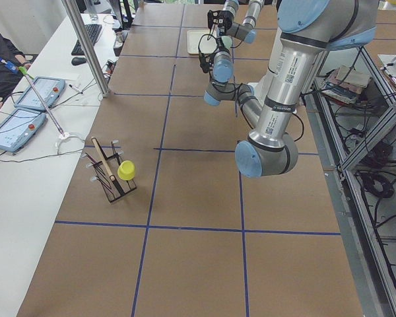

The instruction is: Left arm grabs green cup and hands to right arm on tray

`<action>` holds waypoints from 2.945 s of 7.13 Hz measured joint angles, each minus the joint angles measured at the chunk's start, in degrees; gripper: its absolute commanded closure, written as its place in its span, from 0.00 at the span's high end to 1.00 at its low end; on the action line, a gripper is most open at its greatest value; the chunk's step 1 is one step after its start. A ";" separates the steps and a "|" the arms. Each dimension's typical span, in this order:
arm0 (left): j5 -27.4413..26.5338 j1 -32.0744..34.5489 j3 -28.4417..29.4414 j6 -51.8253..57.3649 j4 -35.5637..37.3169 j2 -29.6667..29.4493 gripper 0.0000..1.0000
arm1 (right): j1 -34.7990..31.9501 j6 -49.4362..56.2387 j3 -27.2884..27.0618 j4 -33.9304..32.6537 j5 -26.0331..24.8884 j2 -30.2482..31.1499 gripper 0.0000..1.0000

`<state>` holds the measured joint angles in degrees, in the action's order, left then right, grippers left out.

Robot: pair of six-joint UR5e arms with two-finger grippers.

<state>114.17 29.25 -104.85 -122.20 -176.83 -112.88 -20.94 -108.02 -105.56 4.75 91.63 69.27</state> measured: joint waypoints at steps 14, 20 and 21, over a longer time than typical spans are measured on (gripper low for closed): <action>-0.13 0.00 0.01 -0.05 -0.09 0.14 0.46 | 0.80 0.00 0.12 0.52 0.56 0.20 0.30; -0.47 0.01 0.01 0.00 -0.10 0.16 1.00 | 1.07 0.02 0.03 0.50 0.60 0.42 0.00; -0.45 0.10 -0.01 0.05 -0.10 0.10 1.00 | 1.07 0.06 0.00 0.50 0.63 0.41 0.00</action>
<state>113.72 29.35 -104.86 -122.16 -176.94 -112.78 -19.86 -107.96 -105.55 5.25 92.26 69.68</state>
